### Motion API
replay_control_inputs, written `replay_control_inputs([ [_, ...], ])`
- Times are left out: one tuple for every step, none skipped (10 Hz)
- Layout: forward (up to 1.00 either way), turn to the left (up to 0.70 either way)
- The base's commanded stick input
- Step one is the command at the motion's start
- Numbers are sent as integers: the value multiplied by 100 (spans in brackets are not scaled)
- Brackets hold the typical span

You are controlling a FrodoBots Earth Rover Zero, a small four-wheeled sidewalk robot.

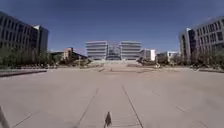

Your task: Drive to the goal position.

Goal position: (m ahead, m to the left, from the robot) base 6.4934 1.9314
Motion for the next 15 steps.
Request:
replay_control_inputs([
  [70,-1],
  [70,-1],
  [70,-1],
  [70,-1],
  [70,-1],
  [70,-1],
  [70,-1],
  [70,-1],
  [70,-1],
  [70,-1],
  [70,-1],
  [70,-1],
  [70,0],
  [70,6],
  [70,12],
])
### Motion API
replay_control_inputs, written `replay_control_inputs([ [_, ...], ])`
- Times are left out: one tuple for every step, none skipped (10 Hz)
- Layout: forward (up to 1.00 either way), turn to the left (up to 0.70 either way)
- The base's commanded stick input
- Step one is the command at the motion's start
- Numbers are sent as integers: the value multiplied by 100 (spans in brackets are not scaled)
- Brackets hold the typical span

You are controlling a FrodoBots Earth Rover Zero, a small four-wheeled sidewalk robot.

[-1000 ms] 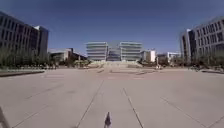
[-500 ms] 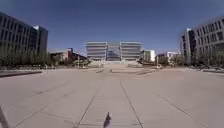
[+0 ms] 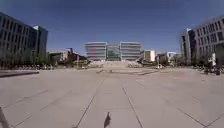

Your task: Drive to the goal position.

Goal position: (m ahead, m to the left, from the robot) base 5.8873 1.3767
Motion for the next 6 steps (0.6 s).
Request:
replay_control_inputs([
  [70,6],
  [70,0],
  [70,0],
  [70,0],
  [70,0],
  [70,0],
])
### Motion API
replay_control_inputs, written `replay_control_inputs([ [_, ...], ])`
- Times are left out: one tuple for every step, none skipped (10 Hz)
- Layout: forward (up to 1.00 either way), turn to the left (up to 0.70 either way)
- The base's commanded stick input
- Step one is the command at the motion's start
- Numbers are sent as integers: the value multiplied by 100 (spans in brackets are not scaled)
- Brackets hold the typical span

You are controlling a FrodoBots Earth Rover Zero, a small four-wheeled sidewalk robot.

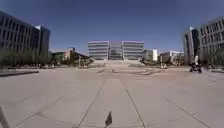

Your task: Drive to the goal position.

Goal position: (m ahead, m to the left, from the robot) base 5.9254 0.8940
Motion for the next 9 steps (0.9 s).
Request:
replay_control_inputs([
  [70,0],
  [70,0],
  [70,0],
  [70,0],
  [70,0],
  [70,0],
  [70,0],
  [70,0],
  [70,0],
])
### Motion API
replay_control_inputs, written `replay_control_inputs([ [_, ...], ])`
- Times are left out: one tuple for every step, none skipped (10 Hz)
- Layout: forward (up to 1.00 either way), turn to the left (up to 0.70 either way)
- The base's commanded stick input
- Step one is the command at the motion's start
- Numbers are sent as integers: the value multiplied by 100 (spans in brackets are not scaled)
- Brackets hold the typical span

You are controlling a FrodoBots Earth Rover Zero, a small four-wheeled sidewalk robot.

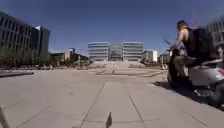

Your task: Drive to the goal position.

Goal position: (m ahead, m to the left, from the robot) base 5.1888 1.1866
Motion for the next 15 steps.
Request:
replay_control_inputs([
  [70,0],
  [70,0],
  [70,0],
  [70,0],
  [70,-1],
  [70,-1],
  [70,-1],
  [70,-1],
  [70,-1],
  [70,-1],
  [70,-1],
  [70,-1],
  [70,-1],
  [70,-1],
  [70,-1],
])
